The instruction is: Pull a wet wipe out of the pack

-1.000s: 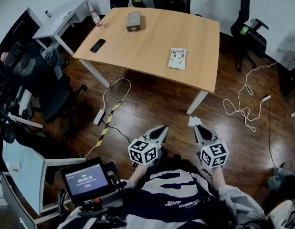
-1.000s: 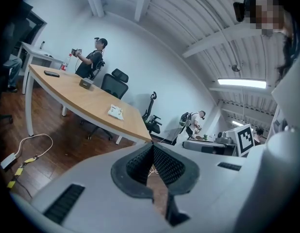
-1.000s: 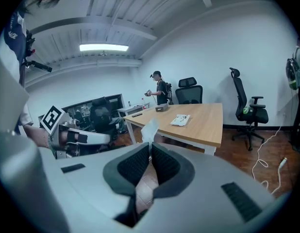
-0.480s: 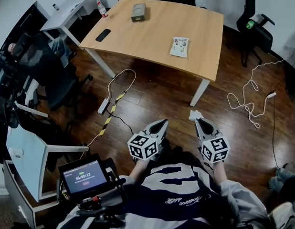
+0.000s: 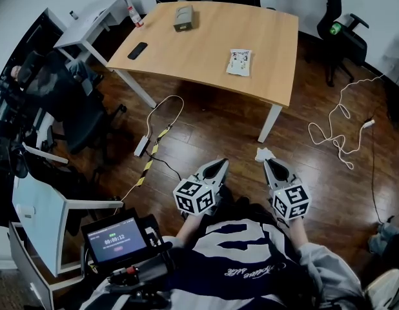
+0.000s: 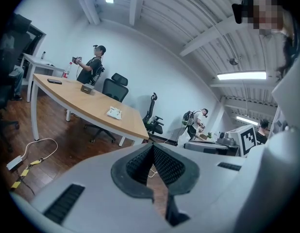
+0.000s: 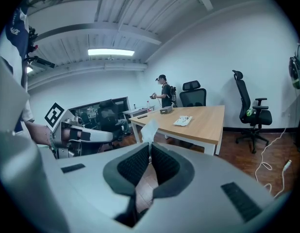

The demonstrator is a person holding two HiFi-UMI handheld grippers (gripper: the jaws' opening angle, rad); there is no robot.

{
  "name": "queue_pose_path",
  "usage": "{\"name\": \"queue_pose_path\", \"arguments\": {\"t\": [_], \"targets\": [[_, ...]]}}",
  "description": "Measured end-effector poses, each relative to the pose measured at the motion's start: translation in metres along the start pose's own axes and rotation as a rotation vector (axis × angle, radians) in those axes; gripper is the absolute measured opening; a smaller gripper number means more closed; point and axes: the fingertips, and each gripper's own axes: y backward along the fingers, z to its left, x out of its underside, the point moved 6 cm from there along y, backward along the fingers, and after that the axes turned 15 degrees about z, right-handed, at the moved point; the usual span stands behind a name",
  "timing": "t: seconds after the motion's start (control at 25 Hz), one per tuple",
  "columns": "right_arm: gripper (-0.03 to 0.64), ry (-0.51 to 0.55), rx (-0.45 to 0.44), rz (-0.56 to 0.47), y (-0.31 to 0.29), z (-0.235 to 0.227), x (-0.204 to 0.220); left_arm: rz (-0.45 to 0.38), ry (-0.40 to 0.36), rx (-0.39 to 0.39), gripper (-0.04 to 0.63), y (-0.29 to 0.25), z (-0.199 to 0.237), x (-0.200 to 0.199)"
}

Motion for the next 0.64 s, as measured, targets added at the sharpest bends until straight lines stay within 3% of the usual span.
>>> {"name": "queue_pose_path", "arguments": {"t": [0.64], "targets": [[0.009,-0.011,0.006,0.003,0.0051,0.0007,0.0031,0.02,-0.005,0.011,0.003,-0.0026,-0.0046,0.0007]]}}
